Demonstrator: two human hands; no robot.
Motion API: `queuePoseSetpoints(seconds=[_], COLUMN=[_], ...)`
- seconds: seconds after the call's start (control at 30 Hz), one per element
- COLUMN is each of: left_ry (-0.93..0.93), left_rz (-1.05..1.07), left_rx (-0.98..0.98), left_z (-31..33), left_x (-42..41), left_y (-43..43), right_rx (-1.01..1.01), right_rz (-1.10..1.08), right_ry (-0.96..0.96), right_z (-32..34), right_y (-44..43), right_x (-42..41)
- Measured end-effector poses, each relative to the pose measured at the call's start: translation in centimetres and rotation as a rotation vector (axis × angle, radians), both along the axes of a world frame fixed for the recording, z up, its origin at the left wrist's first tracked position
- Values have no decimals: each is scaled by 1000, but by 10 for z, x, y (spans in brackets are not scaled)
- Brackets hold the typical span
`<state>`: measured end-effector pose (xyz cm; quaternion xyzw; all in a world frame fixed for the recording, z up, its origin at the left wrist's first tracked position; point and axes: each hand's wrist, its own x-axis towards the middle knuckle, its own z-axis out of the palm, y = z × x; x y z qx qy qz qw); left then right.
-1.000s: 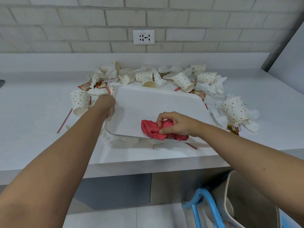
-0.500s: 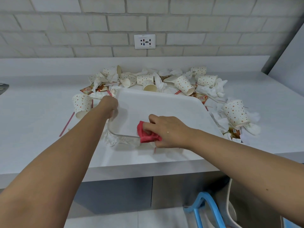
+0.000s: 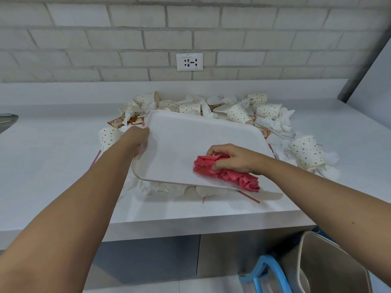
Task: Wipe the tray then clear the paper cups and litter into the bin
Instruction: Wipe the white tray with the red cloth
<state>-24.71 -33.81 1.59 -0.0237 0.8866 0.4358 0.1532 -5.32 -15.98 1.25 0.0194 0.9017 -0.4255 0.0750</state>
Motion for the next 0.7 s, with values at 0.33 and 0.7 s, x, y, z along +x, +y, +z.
queuePoseSetpoints(seconds=[0.33,0.7], left_ry=[-73,82], left_rz=[-33,-4], left_rx=[379,622], left_z=[3,15], left_x=[-4,11], left_y=[-37,-45], right_rx=[389,663], right_rz=[-34,166], right_ry=[303,703], right_z=[-22,-45], right_y=[24,-31], right_x=[-6,-18])
